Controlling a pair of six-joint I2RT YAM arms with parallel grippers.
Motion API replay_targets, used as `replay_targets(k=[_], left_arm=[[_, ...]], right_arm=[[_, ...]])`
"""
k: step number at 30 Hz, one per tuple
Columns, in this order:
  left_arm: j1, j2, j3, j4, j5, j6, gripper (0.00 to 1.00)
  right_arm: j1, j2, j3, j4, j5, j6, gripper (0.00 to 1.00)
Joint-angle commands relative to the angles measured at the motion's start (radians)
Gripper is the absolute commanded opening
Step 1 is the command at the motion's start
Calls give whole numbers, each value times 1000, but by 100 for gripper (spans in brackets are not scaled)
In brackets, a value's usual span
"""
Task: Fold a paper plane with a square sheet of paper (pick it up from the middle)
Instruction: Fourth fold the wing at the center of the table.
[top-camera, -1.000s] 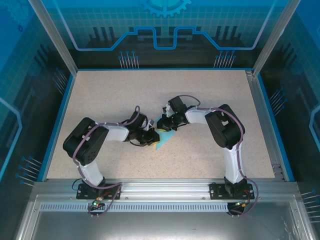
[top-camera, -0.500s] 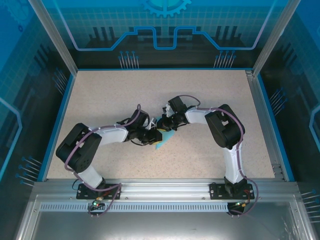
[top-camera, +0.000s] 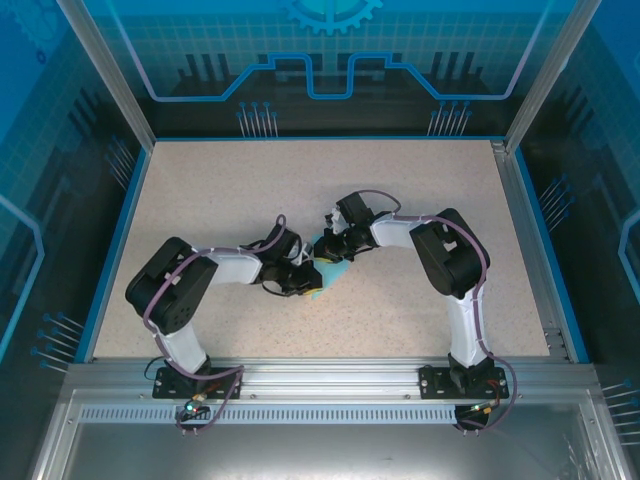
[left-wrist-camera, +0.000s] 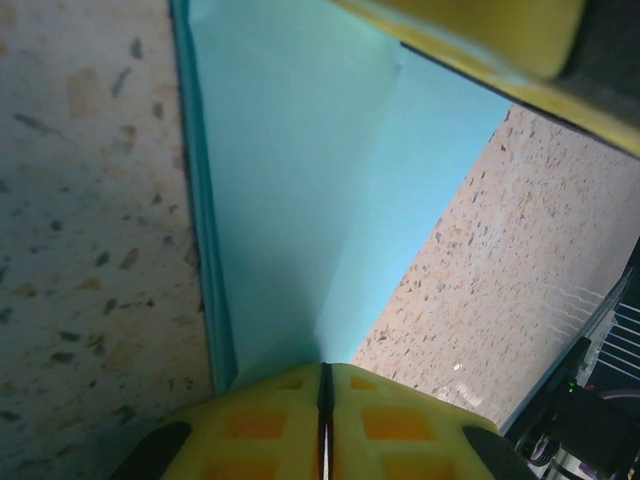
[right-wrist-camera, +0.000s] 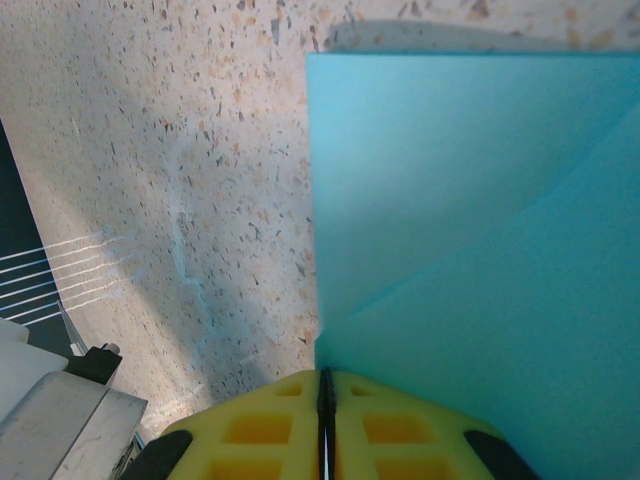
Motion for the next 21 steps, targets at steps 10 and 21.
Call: replay_targets(k=[10,21], left_arm=[[-4,-57,-118,-53,-35,8,9],[-4,-90,-163,-137,-19,42,4]], right_arm=[[-7,89,-62,-123,95,-25,11],[-7,89,-63,-124,97,-22,11]])
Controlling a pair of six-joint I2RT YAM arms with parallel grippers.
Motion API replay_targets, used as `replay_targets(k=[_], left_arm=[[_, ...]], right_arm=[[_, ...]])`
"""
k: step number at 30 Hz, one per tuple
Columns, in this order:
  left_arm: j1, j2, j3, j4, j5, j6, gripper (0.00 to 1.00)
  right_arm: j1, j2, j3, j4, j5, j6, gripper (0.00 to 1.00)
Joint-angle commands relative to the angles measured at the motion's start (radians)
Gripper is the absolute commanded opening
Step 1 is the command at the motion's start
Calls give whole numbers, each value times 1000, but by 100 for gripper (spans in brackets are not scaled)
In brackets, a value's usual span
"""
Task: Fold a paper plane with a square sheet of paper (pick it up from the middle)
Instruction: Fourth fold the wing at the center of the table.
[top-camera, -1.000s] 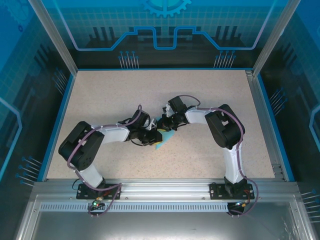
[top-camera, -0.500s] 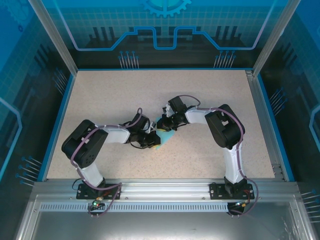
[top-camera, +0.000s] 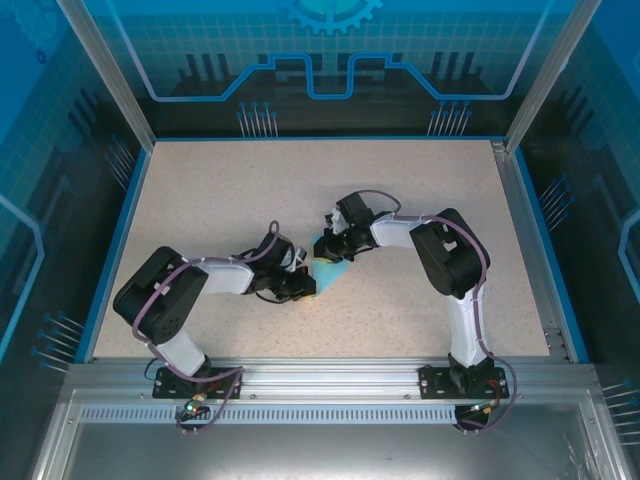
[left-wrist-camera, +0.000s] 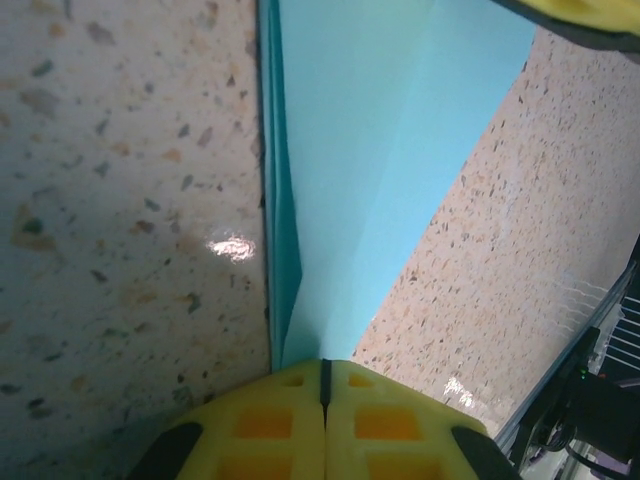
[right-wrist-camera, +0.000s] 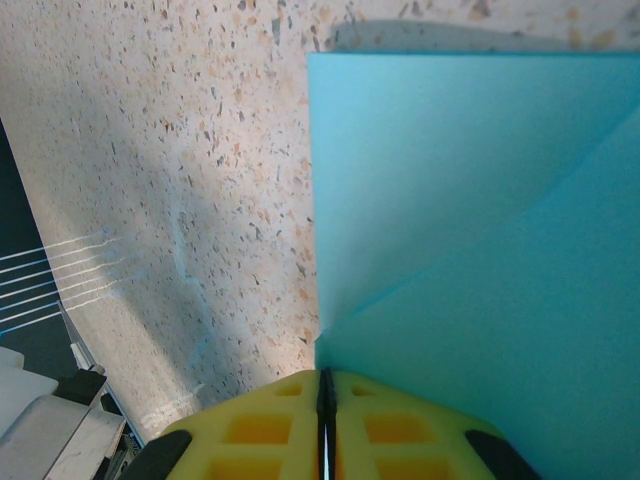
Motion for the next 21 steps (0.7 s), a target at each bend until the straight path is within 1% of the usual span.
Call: replay_targets(k=[1,5,9,12,14,17,21], left_arm=[[-5,-13,-60,-193,-4,40,4],[-6,-52,-71,-224,-8,50,4],[-5,-136,-66,-226,-25,33,5],[-5,-213,-55,-214,-60,16,7],[-4,-238,-32,-197,-82,6,8],[-4,-229,0,-126,-86,-23,11],[-4,-139,63,-33,-75,-59,12]], right_arm=[[-7,88,-63,-124,97,-22,11],[-6,86,-66,-121,96,-20,12],[-7,85,-69,-112,93,-10,12],[-5,83,-75,-101,94,-1,12],[-5,85,-74,-100,92,3,12],[-5,85,-74,-100,92,2,12],[-5,85,-69,-106,92,0,12]])
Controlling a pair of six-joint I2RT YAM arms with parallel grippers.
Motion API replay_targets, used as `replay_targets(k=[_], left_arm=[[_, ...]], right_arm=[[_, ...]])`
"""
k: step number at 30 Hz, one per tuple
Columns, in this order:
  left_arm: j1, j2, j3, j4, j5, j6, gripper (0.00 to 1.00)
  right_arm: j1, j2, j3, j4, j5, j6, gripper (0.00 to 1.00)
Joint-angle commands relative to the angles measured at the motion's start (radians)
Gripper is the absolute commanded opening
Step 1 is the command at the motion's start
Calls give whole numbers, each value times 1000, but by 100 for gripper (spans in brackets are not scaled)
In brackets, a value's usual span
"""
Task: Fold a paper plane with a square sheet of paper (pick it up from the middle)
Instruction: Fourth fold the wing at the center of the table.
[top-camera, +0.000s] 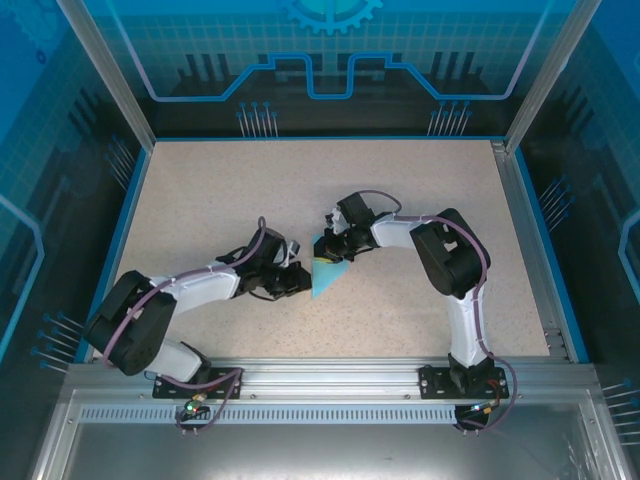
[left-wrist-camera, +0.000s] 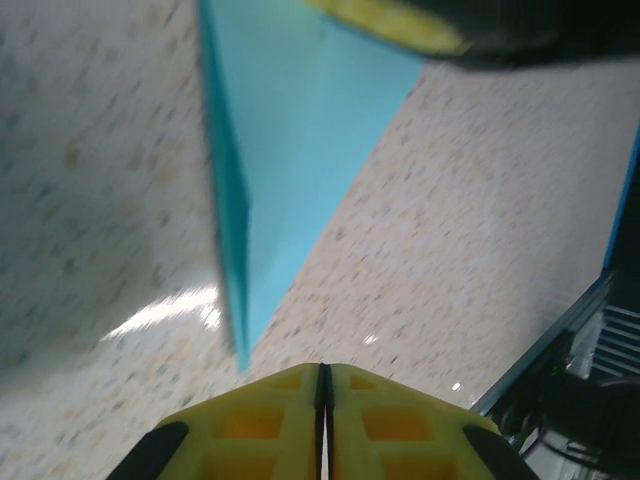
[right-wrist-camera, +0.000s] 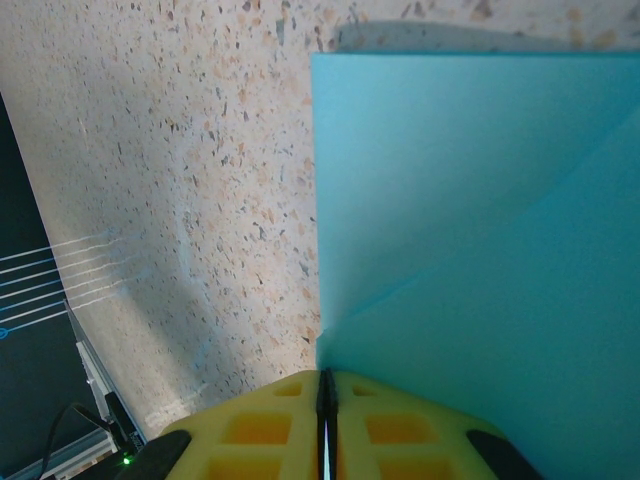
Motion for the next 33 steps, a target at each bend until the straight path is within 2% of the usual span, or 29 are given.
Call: replay_targets(k=[1,11,17,22,25,33], left_arm=[[-4,76,64,89,-16,-46,12],[-4,235,118,182,-72,-86,10],[-5,280,118,70,-151,-69,8],[-5,299,54,11,-210,-53,3],[-5,311,28,-3,-213,-36,0],[-7,279,-12,-27,-223,-5,0]], right_arm=[[-3,86,-58,-124,102,-4,12],[-3,84,-59,-123,100,-2,12],[-3,83,-53,-120,92,0,12],[-10,66,-7,-139,78,-11,12],[-22,37,25,-144,59,-21,13],[-59,-85,77,-143,13,-97,15]])
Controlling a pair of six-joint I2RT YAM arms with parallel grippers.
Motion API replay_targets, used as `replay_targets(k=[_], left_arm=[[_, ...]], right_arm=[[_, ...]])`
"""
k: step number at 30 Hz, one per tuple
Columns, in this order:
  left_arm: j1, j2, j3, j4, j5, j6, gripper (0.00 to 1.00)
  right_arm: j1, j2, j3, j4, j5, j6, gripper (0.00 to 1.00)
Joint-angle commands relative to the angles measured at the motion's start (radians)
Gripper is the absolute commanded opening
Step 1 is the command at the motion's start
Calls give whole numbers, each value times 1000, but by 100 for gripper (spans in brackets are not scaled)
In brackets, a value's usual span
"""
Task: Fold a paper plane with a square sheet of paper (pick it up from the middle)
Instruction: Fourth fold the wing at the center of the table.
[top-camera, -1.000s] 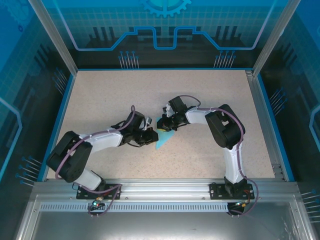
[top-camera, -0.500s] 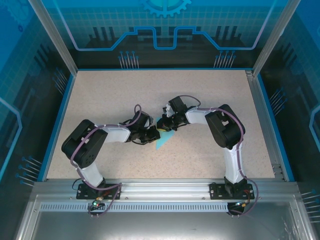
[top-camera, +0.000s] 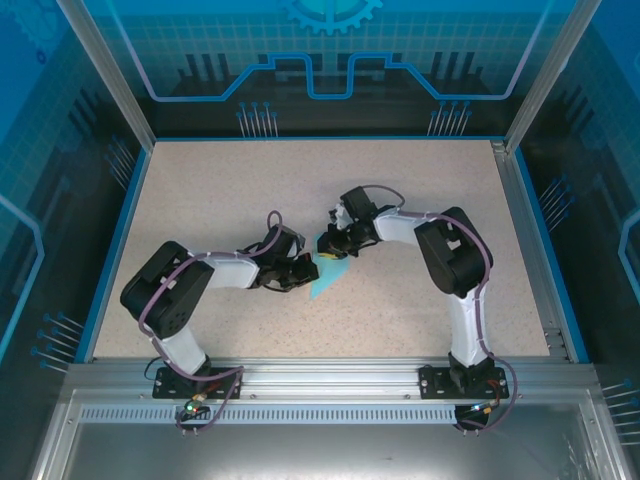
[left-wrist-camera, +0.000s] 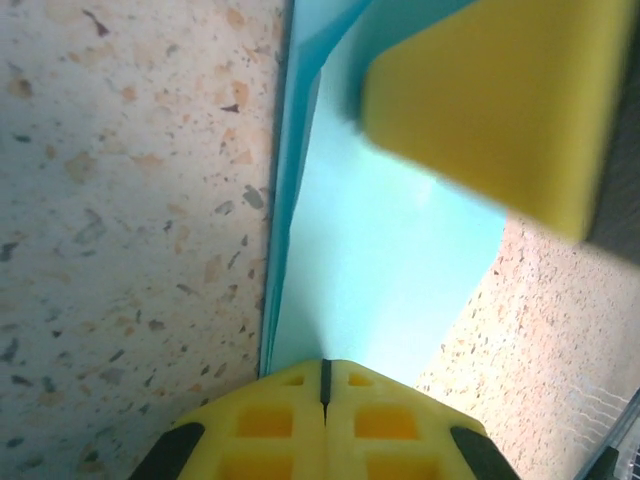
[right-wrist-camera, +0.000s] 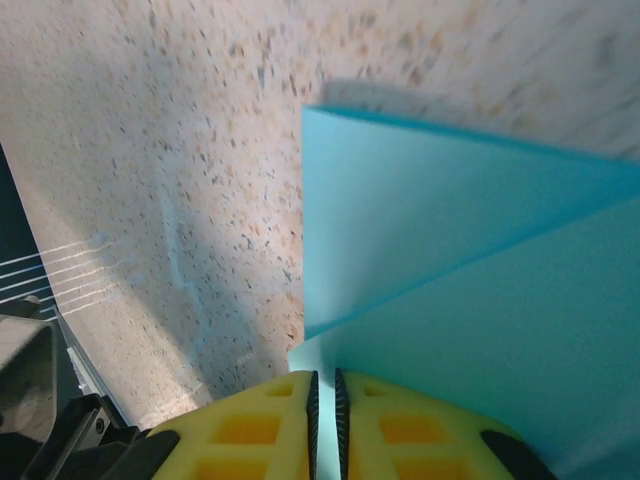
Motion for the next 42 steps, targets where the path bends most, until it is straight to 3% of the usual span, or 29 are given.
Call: replay_targets(k=[1,7,17,23,42], left_arm=[[-3,38,-62,-212,-92,53,0],[-2,39,-45,-212,-82,58,0],[-1,33,-44,-218,-81,68,0],[-2,37,-52,-229,-87,73,0],[-1,31,-92,-230,-92,92,0]], right_arm=[[-21,-74,16,-32,-2,-64,14],[28,-95,-64,41,-36,-79,2],[59,-44,-110,73,31,-66,1],[34,3,-105,57,115,-83,1],[-106,49,23,12,166,-114,3]])
